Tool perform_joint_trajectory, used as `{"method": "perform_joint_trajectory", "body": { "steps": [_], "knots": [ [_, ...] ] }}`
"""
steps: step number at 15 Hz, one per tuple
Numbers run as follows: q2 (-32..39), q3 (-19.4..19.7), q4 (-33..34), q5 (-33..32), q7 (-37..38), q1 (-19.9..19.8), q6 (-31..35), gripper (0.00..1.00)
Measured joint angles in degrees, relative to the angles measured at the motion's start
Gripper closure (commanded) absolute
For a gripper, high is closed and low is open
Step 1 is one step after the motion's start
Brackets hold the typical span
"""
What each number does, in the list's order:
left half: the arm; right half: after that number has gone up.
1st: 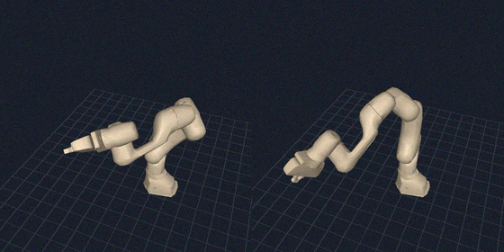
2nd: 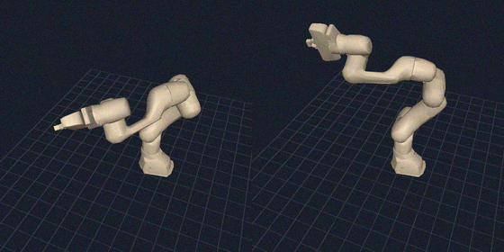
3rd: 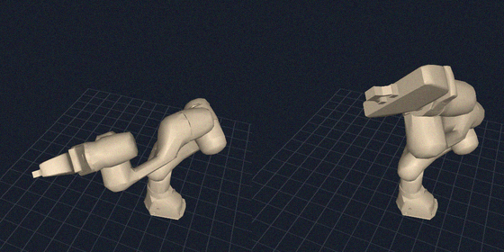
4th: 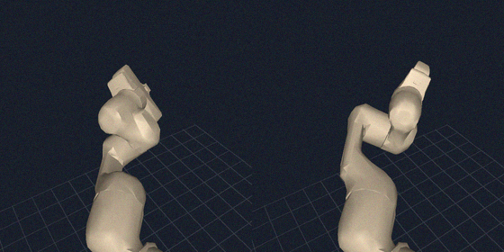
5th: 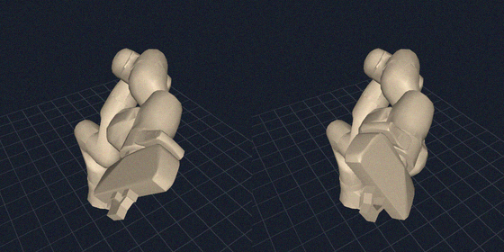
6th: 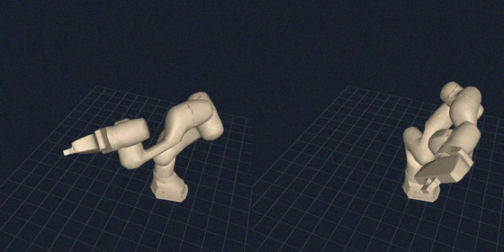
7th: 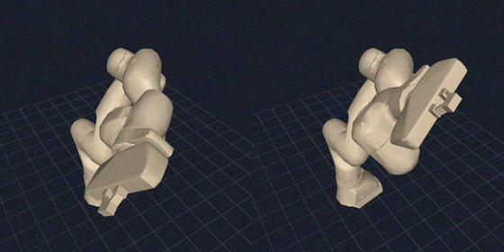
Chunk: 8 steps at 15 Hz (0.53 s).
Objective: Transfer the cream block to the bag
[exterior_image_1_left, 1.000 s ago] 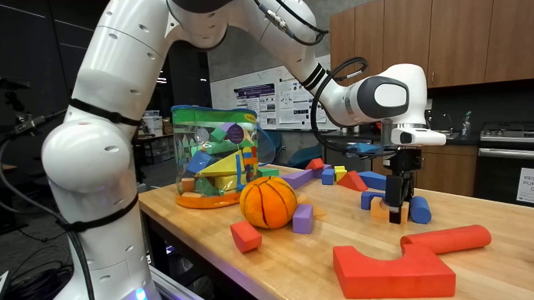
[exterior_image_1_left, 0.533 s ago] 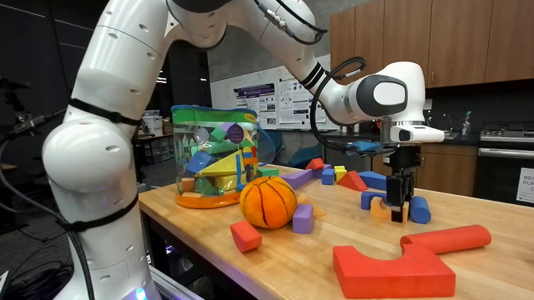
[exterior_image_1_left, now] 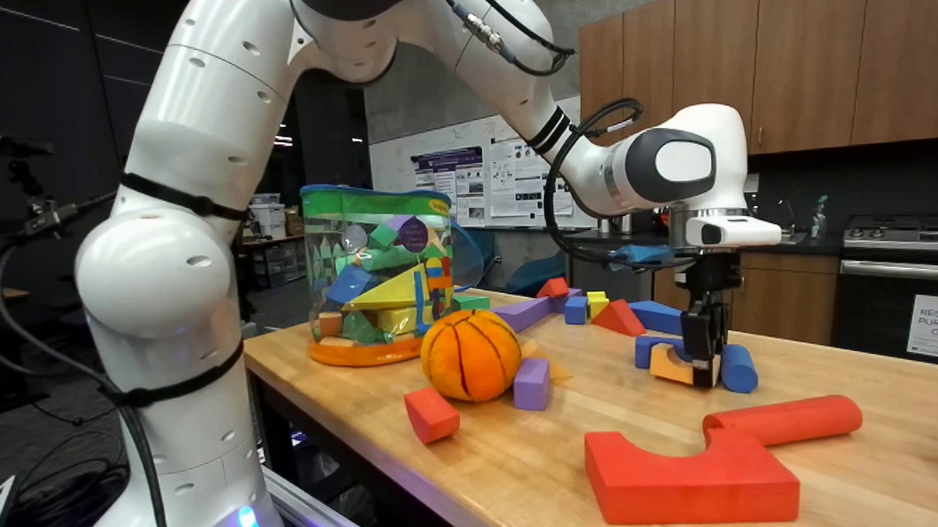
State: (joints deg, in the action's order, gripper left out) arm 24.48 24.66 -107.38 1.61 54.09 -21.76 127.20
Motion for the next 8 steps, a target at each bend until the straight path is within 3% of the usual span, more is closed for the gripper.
{"method": "perform_joint_trajectory", "body": {
  "steps": [8],
  "knots": [
    [-8.9, 1.4, 0.5, -2.7, -10.1, -0.6, -4.0, 0.84]
  ]
}}
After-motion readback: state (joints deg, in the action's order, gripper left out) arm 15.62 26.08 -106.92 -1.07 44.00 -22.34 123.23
